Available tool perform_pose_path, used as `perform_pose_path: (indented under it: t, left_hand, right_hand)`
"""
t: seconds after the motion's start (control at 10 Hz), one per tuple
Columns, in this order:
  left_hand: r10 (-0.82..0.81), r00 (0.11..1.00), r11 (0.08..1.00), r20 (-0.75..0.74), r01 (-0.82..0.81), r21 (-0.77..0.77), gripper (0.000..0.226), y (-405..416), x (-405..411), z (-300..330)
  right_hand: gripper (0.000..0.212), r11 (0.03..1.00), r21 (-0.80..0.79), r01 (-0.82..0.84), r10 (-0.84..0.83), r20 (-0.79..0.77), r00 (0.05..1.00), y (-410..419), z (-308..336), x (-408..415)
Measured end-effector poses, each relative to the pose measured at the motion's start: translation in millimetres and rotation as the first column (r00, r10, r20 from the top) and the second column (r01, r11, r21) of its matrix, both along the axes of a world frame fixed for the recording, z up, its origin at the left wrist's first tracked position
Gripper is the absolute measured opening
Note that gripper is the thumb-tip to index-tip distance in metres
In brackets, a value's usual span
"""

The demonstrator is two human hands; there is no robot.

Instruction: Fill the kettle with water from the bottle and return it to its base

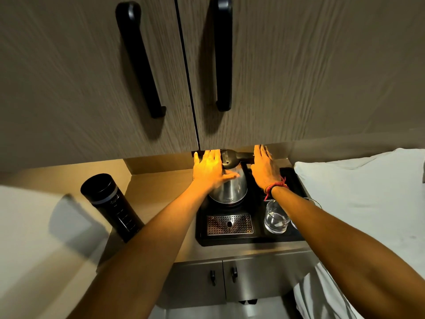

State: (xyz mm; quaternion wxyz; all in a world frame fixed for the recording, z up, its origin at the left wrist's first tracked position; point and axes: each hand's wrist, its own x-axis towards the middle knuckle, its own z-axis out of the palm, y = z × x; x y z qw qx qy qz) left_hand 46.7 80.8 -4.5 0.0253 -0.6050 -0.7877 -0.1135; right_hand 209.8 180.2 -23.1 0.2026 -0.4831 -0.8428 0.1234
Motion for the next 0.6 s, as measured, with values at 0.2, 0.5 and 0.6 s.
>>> perform_pose_path:
  t: [0.2,0.5,0.6]
  left_hand:
    - [0.063,0.998,0.998,-0.023,-0.063,-0.031,0.111,-11.8,13.4,-6.9]
    - [0.106,0.994,0.986,0.013,-0.103,-0.134,0.089,-22.2,26.9,3.5]
    - [0.093,0.995,0.990,-0.038,-0.096,-0.107,0.092,-26.4,34.0,17.0]
  right_hand:
    - [0.073,0.996,0.048,0.070,-0.068,-0.048,0.997,-35.6,-19.8,5.2]
    - [0.077,0.959,0.248,-0.136,0.030,0.391,0.920,-34.1,16.0,26.3]
    - [0.081,0.954,0.257,-0.152,0.027,0.433,0.901,-44.0,33.8,22.5]
